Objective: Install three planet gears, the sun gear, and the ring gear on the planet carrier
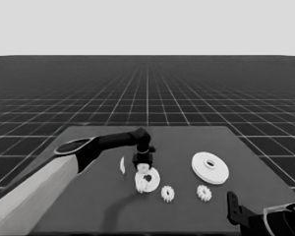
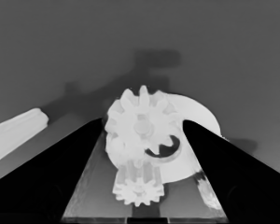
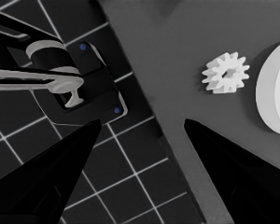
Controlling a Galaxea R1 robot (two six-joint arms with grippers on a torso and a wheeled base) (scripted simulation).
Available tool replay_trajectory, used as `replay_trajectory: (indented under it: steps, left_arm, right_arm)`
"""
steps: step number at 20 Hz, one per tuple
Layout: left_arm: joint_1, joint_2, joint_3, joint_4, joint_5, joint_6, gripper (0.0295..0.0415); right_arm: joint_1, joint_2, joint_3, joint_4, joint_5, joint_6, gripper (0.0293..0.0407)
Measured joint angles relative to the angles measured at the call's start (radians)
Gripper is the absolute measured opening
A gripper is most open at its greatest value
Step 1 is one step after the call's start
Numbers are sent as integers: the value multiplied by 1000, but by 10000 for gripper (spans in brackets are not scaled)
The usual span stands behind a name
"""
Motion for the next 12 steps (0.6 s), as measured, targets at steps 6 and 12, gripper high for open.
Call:
replay_trajectory:
  steps: [6, 12]
  left_arm:
    - [0, 0, 0, 0, 0, 0, 385]
    - [-126, -39, 117, -107, 67, -65, 385]
  right_arm:
    - [0, 0, 0, 0, 0, 0, 385]
    - [0, 0, 0, 0, 0, 0, 385]
